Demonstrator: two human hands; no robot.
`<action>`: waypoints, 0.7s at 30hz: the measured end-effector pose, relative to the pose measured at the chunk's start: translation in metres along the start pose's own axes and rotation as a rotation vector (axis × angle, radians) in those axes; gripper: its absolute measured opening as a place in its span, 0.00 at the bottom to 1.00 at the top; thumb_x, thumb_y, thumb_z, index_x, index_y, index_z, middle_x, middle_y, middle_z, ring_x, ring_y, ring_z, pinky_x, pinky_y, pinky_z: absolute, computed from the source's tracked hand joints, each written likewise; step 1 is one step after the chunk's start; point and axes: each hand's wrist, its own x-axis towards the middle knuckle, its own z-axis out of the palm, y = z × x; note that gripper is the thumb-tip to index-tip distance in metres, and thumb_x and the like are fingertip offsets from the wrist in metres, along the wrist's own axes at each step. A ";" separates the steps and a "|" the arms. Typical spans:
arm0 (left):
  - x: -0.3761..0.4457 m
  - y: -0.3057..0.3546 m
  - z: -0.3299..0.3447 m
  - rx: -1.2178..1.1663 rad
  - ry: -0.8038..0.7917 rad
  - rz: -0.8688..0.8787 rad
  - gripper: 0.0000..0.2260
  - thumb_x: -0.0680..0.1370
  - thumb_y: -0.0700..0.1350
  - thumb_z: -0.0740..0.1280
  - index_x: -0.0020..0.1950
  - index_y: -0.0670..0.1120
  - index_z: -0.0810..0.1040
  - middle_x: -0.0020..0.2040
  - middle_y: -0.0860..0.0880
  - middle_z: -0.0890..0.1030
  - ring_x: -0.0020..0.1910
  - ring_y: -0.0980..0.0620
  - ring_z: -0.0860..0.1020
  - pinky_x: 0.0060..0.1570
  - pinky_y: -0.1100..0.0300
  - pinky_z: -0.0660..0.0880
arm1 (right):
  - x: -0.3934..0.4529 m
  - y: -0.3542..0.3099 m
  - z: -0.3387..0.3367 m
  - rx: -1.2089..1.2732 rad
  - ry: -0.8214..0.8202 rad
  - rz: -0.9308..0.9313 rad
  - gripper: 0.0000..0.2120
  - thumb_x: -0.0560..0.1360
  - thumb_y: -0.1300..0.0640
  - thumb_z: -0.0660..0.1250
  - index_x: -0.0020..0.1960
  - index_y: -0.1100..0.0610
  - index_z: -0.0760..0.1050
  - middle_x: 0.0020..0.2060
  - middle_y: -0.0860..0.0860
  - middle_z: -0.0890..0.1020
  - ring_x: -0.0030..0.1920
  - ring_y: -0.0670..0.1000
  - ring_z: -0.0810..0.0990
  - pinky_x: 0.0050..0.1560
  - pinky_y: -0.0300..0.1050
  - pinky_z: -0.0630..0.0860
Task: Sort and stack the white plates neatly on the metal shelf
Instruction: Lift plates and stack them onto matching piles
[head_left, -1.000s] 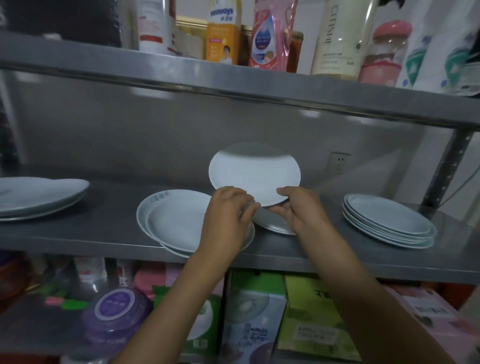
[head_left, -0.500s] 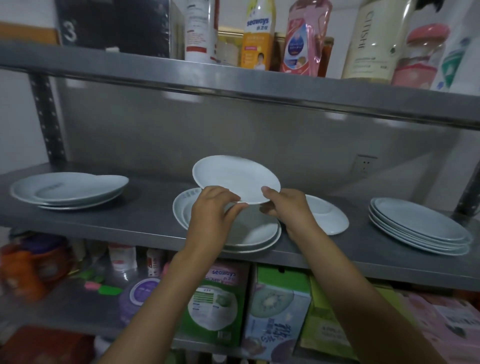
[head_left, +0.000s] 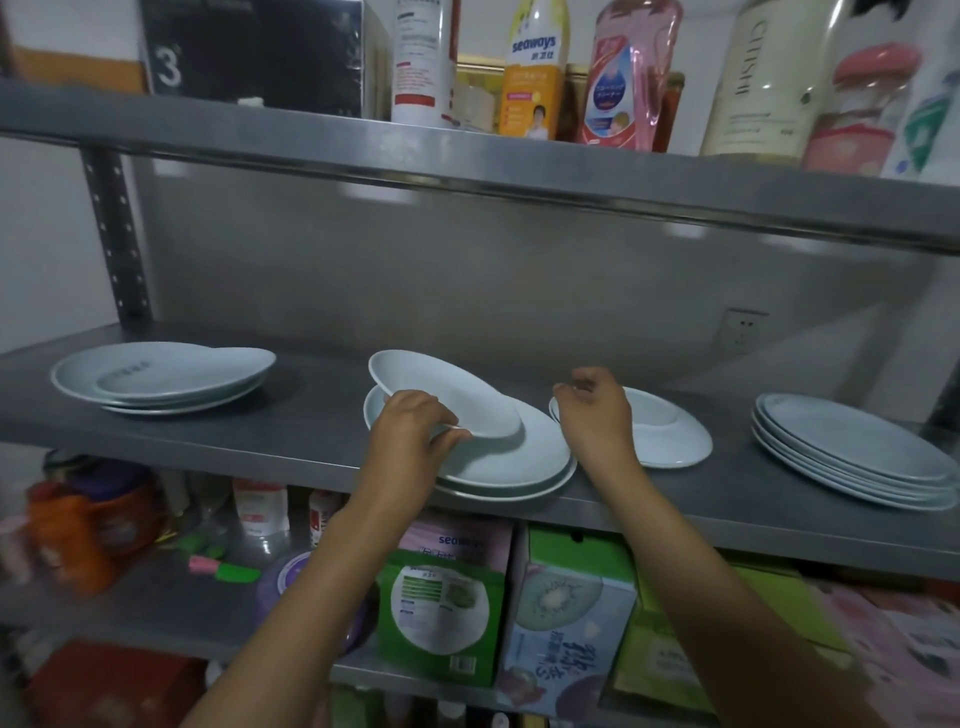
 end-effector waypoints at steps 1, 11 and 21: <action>-0.001 -0.001 0.000 -0.005 -0.001 -0.002 0.07 0.68 0.41 0.78 0.38 0.41 0.82 0.38 0.46 0.81 0.43 0.45 0.77 0.44 0.65 0.64 | 0.000 0.001 0.000 -0.004 0.000 0.004 0.18 0.76 0.56 0.64 0.65 0.58 0.71 0.61 0.52 0.77 0.60 0.51 0.75 0.55 0.40 0.68; -0.008 -0.003 -0.003 -0.044 -0.041 -0.152 0.07 0.70 0.43 0.77 0.44 0.42 0.85 0.48 0.45 0.83 0.59 0.47 0.77 0.60 0.57 0.68 | 0.001 0.008 0.005 0.004 0.010 0.028 0.17 0.75 0.59 0.63 0.64 0.57 0.72 0.60 0.52 0.78 0.57 0.50 0.76 0.52 0.39 0.67; -0.009 -0.001 -0.012 0.062 -0.141 -0.209 0.08 0.76 0.49 0.67 0.38 0.54 0.83 0.37 0.61 0.82 0.40 0.61 0.76 0.76 0.47 0.43 | 0.005 0.013 0.011 0.010 0.004 0.035 0.17 0.74 0.59 0.63 0.63 0.57 0.73 0.58 0.52 0.78 0.57 0.51 0.76 0.55 0.41 0.70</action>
